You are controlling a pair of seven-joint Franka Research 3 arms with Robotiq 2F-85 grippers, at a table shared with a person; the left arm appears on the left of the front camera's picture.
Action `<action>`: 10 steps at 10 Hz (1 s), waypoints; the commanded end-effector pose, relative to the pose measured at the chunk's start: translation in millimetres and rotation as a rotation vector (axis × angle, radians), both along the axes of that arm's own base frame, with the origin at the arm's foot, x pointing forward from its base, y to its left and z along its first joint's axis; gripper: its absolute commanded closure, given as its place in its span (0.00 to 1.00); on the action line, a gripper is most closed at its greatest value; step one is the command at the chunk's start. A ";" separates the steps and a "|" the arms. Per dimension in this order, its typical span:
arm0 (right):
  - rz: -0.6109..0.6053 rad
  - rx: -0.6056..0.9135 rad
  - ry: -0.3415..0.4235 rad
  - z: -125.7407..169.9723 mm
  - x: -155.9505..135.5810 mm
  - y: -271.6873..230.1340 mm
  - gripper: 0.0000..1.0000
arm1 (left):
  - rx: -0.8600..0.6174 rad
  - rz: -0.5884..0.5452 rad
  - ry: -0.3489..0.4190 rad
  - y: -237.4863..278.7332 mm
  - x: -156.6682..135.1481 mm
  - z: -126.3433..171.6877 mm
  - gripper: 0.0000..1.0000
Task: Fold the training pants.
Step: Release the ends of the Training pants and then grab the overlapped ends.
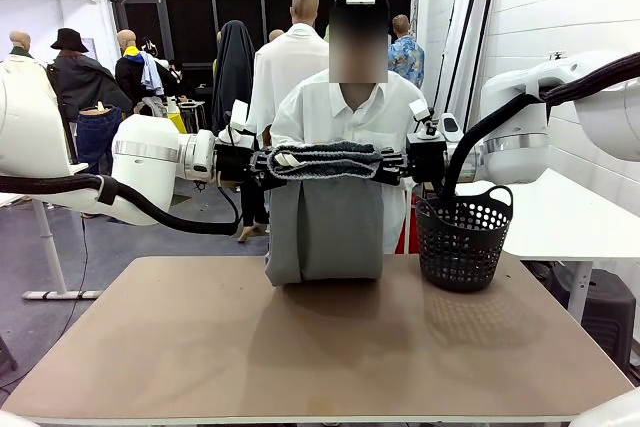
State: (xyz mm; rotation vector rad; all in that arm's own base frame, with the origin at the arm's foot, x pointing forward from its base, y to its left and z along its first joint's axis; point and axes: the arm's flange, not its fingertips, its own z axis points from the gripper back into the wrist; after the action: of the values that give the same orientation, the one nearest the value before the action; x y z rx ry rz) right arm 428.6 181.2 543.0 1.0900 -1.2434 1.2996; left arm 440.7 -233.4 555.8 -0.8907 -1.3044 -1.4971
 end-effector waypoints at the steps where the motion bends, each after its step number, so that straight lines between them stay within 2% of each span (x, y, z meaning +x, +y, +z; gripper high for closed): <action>1: 0.001 0.004 -0.002 1.5 -2.7 0.8 1.00 | -0.022 0.010 -0.011 0.7 -4.0 2.4 1.00; 10: 0.001 0.004 -0.002 1.5 -2.7 0.8 1.00 | -0.022 0.010 -0.011 0.7 -4.0 2.4 1.00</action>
State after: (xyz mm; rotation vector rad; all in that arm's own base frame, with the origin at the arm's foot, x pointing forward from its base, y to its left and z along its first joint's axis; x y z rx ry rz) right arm 428.6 181.2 543.0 1.0901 -1.2434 1.2996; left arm 440.7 -233.4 555.8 -0.8907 -1.3044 -1.4972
